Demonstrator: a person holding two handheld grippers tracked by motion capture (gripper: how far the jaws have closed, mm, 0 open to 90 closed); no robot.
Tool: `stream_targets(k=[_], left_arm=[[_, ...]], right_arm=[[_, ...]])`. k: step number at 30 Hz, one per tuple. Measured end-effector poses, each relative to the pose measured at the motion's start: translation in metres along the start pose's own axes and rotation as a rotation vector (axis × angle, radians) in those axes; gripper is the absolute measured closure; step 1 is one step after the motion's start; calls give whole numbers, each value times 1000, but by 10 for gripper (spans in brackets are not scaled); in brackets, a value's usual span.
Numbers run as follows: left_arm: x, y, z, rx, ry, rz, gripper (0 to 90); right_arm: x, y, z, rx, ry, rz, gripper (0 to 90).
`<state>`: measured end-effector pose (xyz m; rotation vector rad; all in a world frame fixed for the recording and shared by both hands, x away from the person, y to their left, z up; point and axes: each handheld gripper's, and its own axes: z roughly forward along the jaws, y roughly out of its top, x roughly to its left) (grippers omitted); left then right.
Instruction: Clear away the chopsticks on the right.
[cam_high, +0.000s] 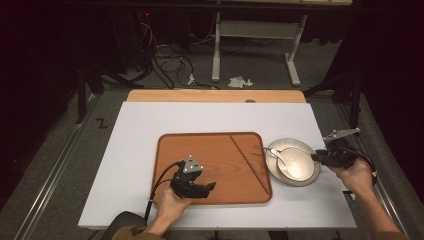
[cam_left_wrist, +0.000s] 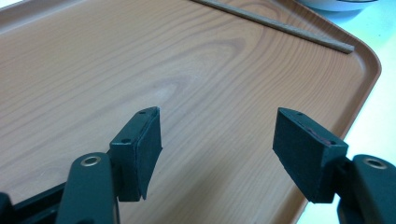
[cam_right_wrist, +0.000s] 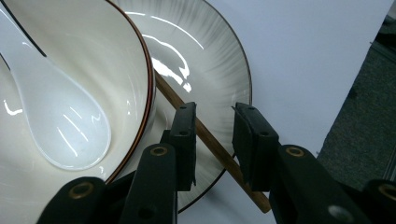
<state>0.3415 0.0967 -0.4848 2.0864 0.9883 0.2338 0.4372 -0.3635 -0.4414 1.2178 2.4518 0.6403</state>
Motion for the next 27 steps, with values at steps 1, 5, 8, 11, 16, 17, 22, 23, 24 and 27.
stream_targets(k=[1, 5, 8, 11, 16, 17, 22, 23, 24, 27], left_arm=[[0, 0, 0, 0, 0, 0, 326], [1, 0, -1, -1, 0, 0, 326], [0, 0, 0, -1, 2, -2, 326], [0, 0, 0, 0, 1, 0, 326], [0, 0, 0, 1, 1, -1, 325], [0, 0, 0, 5, 1, 3, 326], [0, 0, 0, 1, 1, -1, 325], [0, 0, 0, 0, 1, -2, 325], [0, 0, 0, 2, 1, -1, 326], [0, 0, 0, 6, -2, 4, 326]], right_arm=[[0, 0, 1, 5, -1, -2, 703], [-1, -1, 5, 29, 22, -4, 685], [-2, -2, 7, 44, 33, -9, 672], [-1, -2, 8, 55, 35, -16, 654], [-2, 0, 13, 68, 44, -14, 650], [-2, 0, 14, 74, 46, -19, 646], [1, 4, 18, 90, 29, -39, 663], [2, 4, 19, 94, 31, -37, 674], [2, 5, 20, 96, 27, -40, 697], [3, 5, 22, 106, 20, -45, 729]])
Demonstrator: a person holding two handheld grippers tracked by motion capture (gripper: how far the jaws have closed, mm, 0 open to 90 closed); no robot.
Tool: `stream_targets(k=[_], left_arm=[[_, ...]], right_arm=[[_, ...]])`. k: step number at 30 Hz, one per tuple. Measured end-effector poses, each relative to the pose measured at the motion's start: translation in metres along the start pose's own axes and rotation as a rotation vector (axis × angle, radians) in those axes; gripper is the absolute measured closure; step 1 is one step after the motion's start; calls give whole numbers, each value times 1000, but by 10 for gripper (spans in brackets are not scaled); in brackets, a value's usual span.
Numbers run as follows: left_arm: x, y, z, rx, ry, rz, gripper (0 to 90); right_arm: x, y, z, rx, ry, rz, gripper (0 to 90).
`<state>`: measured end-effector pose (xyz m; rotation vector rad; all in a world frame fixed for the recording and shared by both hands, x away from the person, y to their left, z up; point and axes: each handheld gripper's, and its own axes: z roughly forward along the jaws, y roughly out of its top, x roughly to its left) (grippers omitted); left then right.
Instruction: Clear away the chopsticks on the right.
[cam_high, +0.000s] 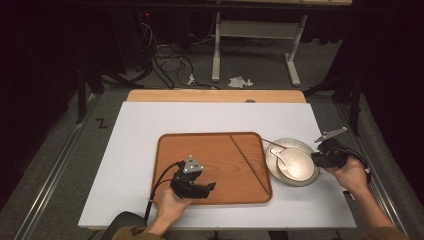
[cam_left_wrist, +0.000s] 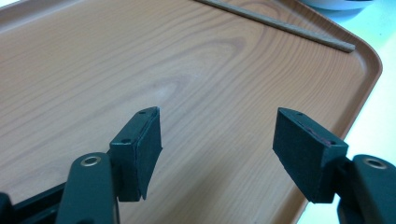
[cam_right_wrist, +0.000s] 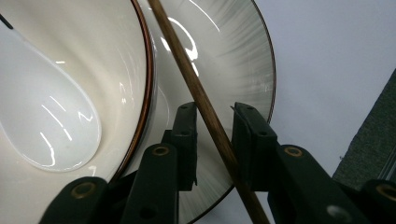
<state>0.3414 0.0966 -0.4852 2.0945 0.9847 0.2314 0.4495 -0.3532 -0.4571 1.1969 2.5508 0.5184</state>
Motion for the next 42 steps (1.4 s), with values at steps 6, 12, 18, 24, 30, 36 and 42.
stream_targets(k=[6, 12, 18, 24, 30, 36, 42], left_arm=[[0, 0, 0, 1, 1, -1, 325], [0, 0, 1, 1, 2, -2, 325], [0, 0, 0, 1, -1, 1, 325], [0, 0, 0, -1, -1, -1, 326], [0, 0, 0, -6, 0, -6, 325], [0, 0, 0, -5, -3, -5, 325], [0, 0, 0, -7, -3, -7, 325]], right_arm=[[1, -2, 2, -28, 0, 9, 801], [-1, -5, 1, -42, 8, 19, 845], [-1, -4, -3, -72, -3, 32, 847], [2, -1, -18, -123, -8, 43, 848], [8, 2, -33, -172, -15, 40, 848], [19, 5, -45, -201, -12, 30, 848], [35, 9, -55, -233, 3, -4, 848]])
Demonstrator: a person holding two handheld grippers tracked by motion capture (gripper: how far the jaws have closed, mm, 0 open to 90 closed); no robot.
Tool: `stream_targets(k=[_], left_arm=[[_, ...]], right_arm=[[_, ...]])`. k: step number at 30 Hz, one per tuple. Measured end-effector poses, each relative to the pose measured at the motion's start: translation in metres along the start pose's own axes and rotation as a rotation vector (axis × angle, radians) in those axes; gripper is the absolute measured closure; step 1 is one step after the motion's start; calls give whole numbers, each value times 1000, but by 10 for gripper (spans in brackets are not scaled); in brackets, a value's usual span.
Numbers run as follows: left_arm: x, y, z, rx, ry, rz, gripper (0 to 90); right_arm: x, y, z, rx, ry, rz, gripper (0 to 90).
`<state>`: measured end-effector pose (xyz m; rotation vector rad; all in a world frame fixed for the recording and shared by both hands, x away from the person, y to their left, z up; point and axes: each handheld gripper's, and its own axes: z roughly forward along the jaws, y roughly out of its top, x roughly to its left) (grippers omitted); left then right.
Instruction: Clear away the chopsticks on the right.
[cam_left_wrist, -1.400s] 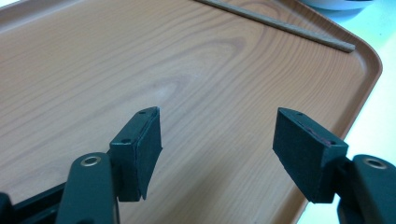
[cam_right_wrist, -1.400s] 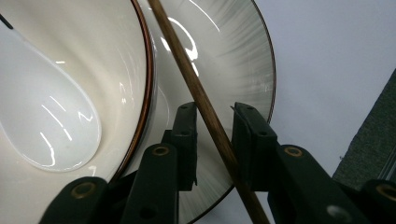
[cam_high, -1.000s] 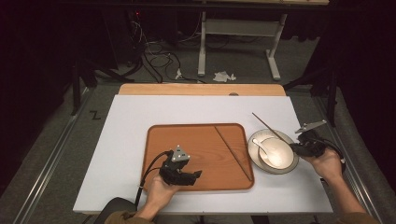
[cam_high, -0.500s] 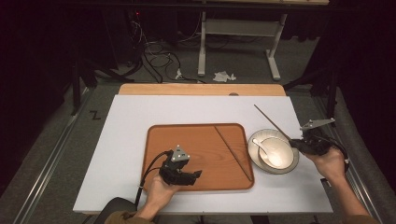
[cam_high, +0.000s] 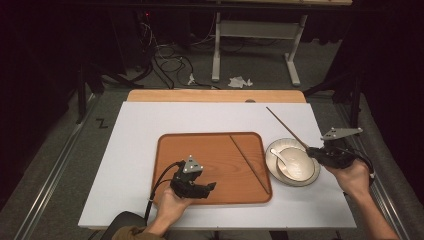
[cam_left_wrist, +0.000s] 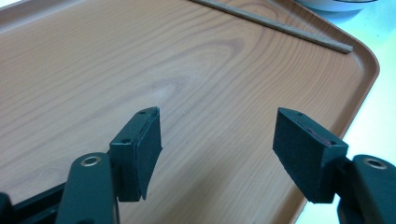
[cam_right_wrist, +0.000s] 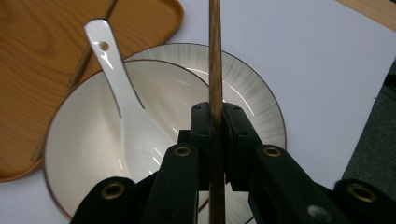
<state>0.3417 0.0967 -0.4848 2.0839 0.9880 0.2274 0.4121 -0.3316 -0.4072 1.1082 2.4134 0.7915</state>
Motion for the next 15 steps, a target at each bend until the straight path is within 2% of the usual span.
stream_targets(k=[5, 15], left_arm=[[0, 0, 0, 0, 0, 1, 325], [0, 0, 0, -1, -1, 0, 325]], right_arm=[[10, 3, -6, -14, 9, -23, 848], [26, 4, -11, -13, 34, -28, 847]])
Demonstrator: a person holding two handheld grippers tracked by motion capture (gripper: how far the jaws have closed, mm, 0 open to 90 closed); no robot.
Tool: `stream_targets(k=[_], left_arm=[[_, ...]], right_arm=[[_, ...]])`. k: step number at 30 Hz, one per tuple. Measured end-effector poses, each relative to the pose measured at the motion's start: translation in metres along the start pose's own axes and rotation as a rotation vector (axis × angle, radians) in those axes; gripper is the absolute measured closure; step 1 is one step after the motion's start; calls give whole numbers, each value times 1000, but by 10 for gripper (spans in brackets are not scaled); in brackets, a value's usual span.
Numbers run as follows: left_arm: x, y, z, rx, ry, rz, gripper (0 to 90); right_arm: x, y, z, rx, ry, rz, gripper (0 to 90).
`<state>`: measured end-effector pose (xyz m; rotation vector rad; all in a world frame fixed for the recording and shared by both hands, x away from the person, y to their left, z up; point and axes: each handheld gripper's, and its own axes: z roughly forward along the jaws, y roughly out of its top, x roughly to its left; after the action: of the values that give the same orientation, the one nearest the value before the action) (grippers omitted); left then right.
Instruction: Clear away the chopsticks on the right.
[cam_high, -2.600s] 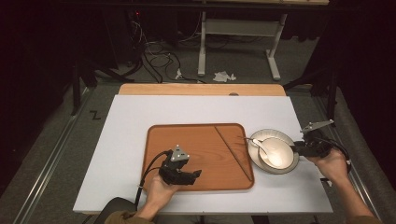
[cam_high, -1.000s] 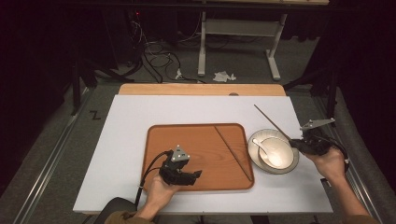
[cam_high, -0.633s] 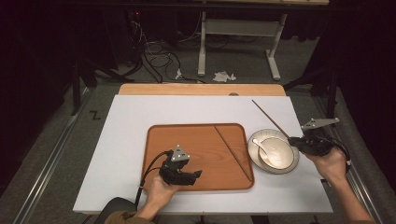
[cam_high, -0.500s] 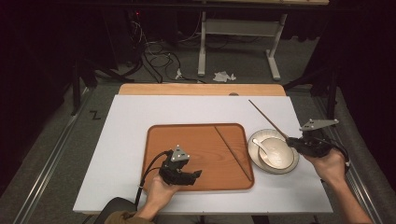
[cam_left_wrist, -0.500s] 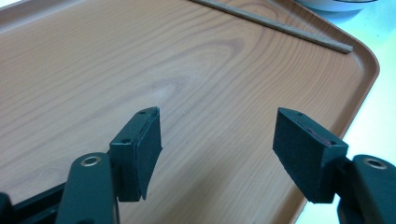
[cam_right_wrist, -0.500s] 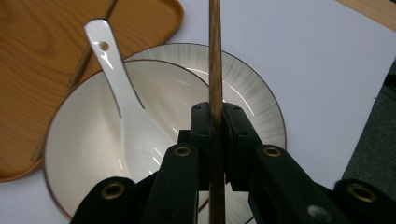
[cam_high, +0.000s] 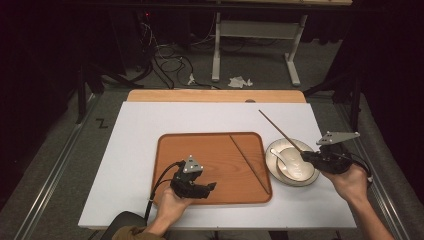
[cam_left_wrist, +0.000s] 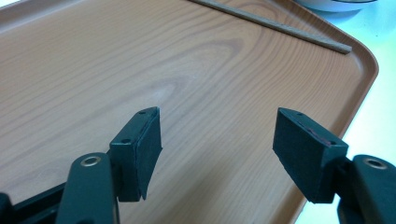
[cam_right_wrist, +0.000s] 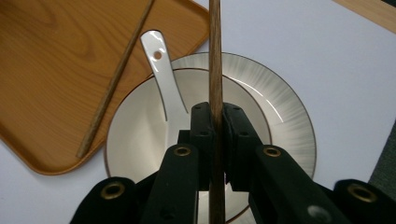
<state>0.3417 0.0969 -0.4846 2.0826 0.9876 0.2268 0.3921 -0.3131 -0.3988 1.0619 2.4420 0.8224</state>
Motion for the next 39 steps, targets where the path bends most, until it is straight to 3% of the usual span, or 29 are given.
stream_targets(k=[15, 20, 26, 31, 39], left_arm=[[0, 0, 0, 2, -3, 1, 325], [0, 0, -1, 0, -3, 2, 325], [0, 0, 0, 1, -4, 3, 325], [0, 0, -1, -3, -2, 1, 325], [0, 0, -1, -2, -2, 6, 325]], right_arm=[[30, 4, 3, 8, 50, -32, 847], [39, 5, 5, 9, 79, -21, 847], [54, 5, 15, 14, 114, -22, 847], [69, 8, 23, 20, 126, -52, 847], [87, 9, 43, 49, 166, -24, 847]])
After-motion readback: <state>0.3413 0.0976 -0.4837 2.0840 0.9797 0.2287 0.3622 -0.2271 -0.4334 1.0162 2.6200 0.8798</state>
